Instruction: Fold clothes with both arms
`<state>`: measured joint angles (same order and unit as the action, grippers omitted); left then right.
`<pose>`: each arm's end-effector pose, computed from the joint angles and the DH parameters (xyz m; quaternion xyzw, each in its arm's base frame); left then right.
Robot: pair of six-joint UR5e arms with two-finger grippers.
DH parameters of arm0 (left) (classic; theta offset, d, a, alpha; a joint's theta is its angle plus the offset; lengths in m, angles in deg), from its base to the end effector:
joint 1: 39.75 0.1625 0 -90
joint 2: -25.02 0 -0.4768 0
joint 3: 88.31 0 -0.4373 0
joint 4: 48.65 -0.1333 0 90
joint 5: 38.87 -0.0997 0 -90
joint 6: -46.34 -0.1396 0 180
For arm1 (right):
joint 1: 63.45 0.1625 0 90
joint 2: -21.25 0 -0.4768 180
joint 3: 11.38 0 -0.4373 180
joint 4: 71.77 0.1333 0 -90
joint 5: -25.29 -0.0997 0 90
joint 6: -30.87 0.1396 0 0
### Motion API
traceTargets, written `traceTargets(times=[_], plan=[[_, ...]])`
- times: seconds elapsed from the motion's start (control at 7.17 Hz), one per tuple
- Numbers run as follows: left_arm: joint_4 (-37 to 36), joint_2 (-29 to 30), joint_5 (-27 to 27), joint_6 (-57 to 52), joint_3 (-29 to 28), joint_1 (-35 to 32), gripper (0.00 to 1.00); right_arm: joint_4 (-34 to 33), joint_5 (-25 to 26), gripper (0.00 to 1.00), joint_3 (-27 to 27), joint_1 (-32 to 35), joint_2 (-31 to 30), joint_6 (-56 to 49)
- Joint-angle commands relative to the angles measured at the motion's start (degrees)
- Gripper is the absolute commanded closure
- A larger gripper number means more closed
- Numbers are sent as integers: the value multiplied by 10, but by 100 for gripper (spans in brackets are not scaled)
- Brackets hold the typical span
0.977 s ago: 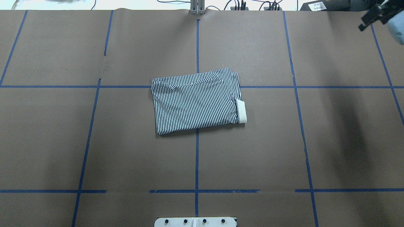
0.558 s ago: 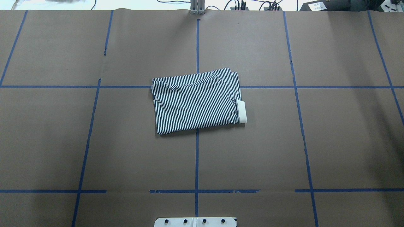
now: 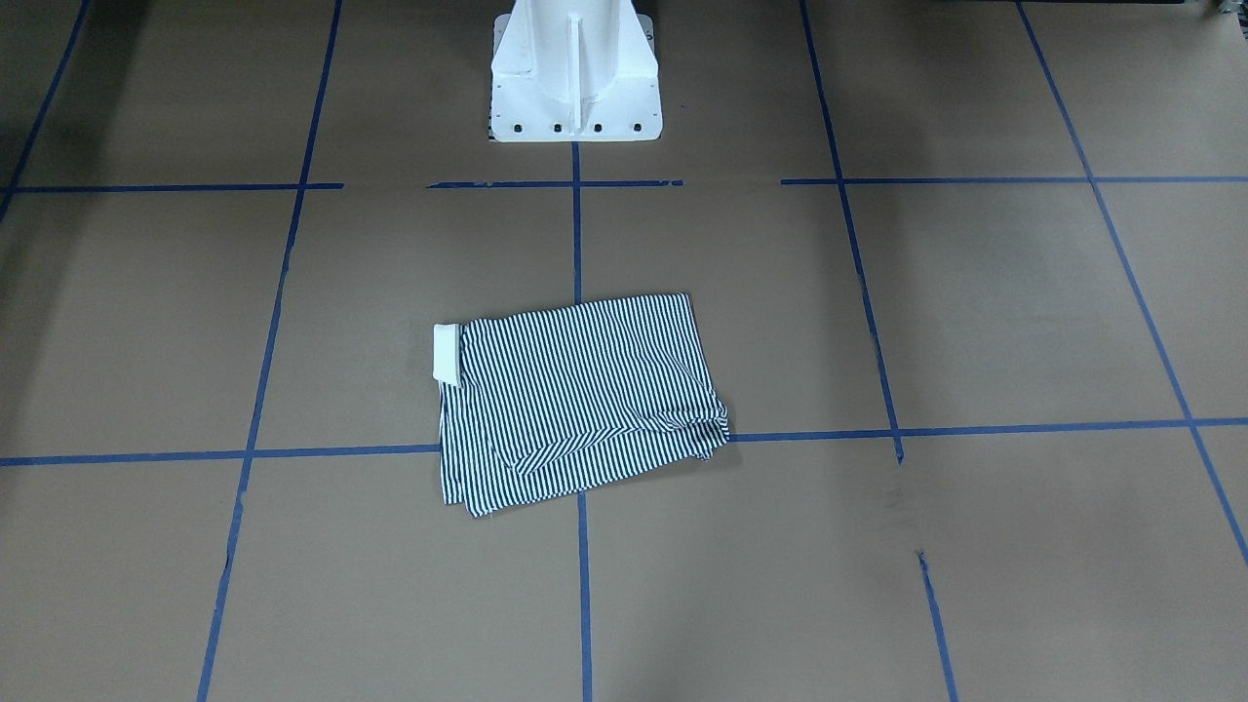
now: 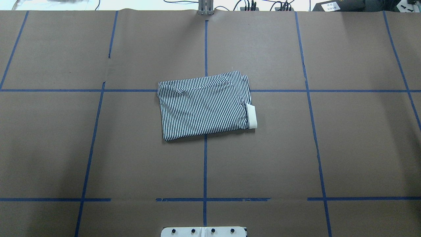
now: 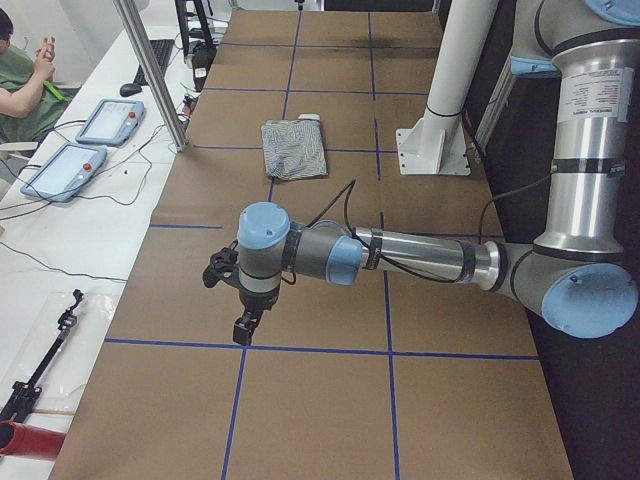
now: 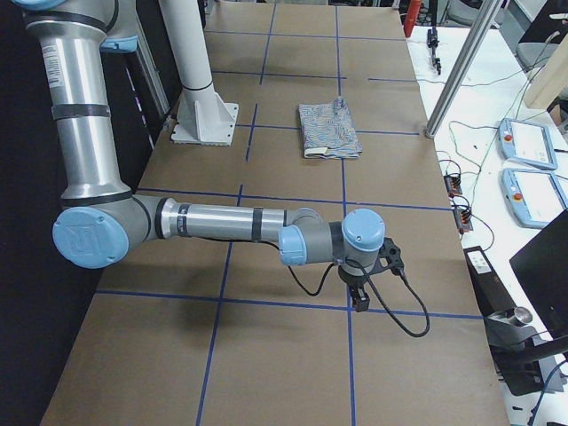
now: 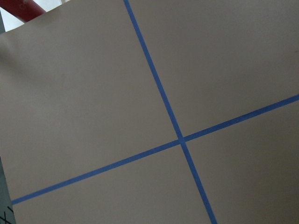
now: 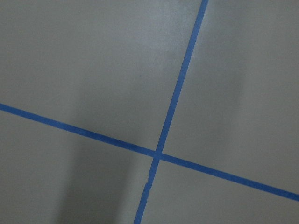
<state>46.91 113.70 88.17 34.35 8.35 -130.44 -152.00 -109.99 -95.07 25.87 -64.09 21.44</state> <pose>-0.0557 -0.5428 0.6890 0.1244 0.3043 0.1230 0.9364 0.0271 -0.5888 0.7335 0.0944 -0.3779 -0.1083 0.9146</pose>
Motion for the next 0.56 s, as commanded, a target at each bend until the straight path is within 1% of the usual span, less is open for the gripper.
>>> traceTargets(times=[0.0,0.14,0.28,0.42], plan=[[0,-24,1,2,-7,1,0,-2,-18,0,-37,22,-53,5],[-1,-25,2,3,-9,1,0,-2,-36,0,-39,46,-66,4],[-1,-25,2,3,-9,1,0,-2,-44,0,-54,71,-83,5],[-1,-25,2,3,-9,1,0,-5,-43,0,-69,77,-94,7]])
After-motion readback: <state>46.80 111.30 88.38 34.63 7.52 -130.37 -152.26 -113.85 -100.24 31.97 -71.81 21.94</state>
